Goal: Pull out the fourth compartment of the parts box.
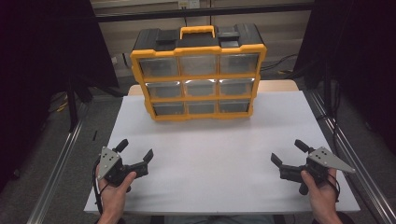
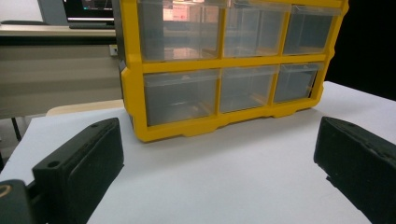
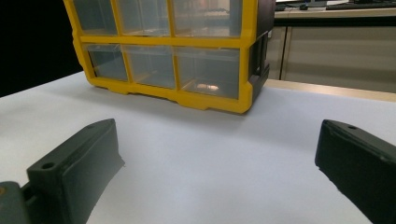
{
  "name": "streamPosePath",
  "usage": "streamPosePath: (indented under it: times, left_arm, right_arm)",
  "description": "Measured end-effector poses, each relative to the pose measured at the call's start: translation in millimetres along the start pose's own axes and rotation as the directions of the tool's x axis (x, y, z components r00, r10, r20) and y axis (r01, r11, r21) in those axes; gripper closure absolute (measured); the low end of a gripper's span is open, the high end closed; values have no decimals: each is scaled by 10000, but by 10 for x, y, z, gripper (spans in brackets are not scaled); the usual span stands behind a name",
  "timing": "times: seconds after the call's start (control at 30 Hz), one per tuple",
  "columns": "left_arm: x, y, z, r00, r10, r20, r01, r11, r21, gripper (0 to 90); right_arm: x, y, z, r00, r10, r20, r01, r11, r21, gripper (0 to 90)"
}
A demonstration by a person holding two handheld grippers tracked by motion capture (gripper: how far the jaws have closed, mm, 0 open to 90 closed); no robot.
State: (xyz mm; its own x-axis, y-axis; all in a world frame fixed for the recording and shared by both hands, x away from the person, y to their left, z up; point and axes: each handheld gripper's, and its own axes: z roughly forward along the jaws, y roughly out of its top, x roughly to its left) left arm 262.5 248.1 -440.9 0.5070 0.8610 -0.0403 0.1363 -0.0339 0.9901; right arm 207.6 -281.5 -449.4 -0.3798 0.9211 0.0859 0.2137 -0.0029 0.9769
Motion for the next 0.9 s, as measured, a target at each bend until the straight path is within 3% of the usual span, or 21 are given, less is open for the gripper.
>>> streamPosePath:
  times: [0.3, 0.53, 0.77, 0.9]
  left_arm:
    - [-16, 6, 33, 9998, 53, 171, -55, 9999, 157, 15]
    - [-20, 6, 106, 9995, 217, 211, -223, 9994, 282, 15]
    - [-17, 3, 150, 9985, 541, -51, -538, 9978, 388, 16]
    - [-14, 3, 186, 9980, 626, 102, -629, 9975, 321, 20]
  right_arm:
    - [-29, -11, -20, 9999, 102, 89, -102, 9999, 31, 0]
    - [-83, -30, -26, 9983, 586, -54, -586, 9983, 20, 2]
    - [-62, -24, -40, 9990, 440, -89, -440, 9990, 14, 0]
    - [-56, -26, -20, 9990, 427, -148, -427, 9991, 24, 1]
